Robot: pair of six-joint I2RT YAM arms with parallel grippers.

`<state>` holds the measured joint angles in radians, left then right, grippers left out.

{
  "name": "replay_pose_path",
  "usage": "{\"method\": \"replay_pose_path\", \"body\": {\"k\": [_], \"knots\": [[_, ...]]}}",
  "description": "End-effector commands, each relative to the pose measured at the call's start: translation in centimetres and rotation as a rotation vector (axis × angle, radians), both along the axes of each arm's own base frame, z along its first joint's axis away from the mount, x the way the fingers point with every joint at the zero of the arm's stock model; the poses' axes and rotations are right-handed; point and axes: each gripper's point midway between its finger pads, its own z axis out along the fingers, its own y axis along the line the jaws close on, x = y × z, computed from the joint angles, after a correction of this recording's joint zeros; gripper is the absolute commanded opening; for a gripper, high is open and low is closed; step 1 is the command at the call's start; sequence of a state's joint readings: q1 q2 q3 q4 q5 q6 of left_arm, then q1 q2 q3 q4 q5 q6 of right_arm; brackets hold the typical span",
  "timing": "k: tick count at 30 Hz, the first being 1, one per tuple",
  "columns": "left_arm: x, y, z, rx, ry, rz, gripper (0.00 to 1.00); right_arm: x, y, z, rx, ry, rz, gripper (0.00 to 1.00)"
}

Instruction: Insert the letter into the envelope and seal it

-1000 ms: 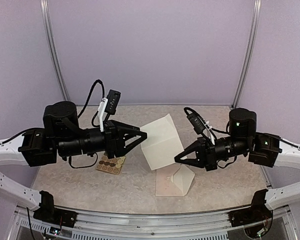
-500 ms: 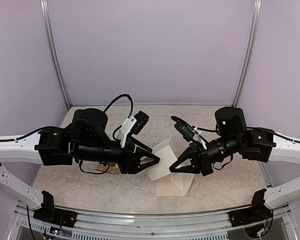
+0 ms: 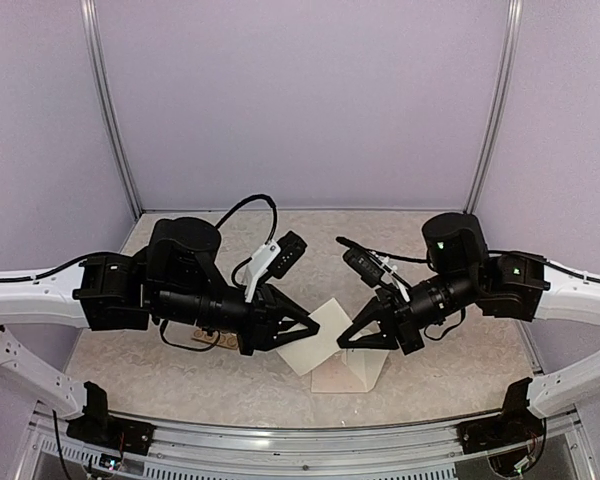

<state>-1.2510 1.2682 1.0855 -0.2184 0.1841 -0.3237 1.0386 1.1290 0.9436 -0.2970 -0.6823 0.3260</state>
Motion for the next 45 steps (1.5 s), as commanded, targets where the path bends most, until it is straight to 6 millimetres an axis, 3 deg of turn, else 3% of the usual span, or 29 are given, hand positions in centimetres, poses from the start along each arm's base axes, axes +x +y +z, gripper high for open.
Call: {"method": "replay_pose_path", "body": {"k": [1, 4, 6, 9, 11, 13, 16, 19, 22, 26, 30, 38, 45], "knots": [[-1.0, -0.5, -0.2, -0.002, 0.025, -0.054, 0.09, 1.1, 0.1, 1.3, 0.003, -0.06, -0.063, 0.0], [-0.5, -0.3, -0.2, -0.015, 0.025, -0.017, 0.0, 2.5, -0.4, 2.0, 0.008, -0.096, -0.16, 0.0], [0.2, -0.2, 0.0, -0.049, 0.022, 0.03, 0.0, 3.9, -1.0, 2.6, 0.016, -0.114, -0.259, 0.24], [1.5, 0.4, 1.4, -0.155, 0.019, 0.128, 0.0, 6.1, -2.4, 3.2, 0.049, -0.128, -0.437, 0.78], [2.1, 1.0, 2.7, -0.264, 0.024, 0.175, 0.0, 7.0, -3.3, 4.1, 0.106, -0.109, -0.525, 0.94], [2.4, 1.5, 4.1, -0.373, 0.035, 0.211, 0.0, 7.2, -3.6, 5.3, 0.194, -0.083, -0.56, 0.97], [2.7, 2.5, 6.5, -0.526, 0.034, 0.252, 0.0, 6.7, -3.2, 6.7, 0.327, -0.041, -0.542, 0.98], [2.4, 3.0, 8.5, -0.63, 0.028, 0.249, 0.0, 6.4, -2.1, 6.4, 0.372, 0.0, -0.501, 0.98], [2.2, 2.9, 9.2, -0.662, 0.031, 0.239, 0.0, 5.5, -0.4, 6.1, 0.385, 0.036, -0.411, 0.98], [1.9, 2.8, 9.4, -0.676, 0.039, 0.227, 0.0, 4.1, 1.0, 8.0, 0.472, 0.047, -0.319, 0.96], [1.7, 2.6, 9.4, -0.684, 0.044, 0.222, 0.0, 3.3, 1.6, 9.8, 0.544, 0.045, -0.253, 0.78], [1.6, 2.4, 9.2, -0.688, 0.048, 0.213, 0.0, 2.4, 2.5, 10.8, 0.578, 0.056, -0.189, 0.48], [1.5, 2.2, 8.9, -0.681, 0.055, 0.207, 0.0, 2.2, 2.5, 11.8, 0.618, 0.049, -0.176, 0.33]]}}
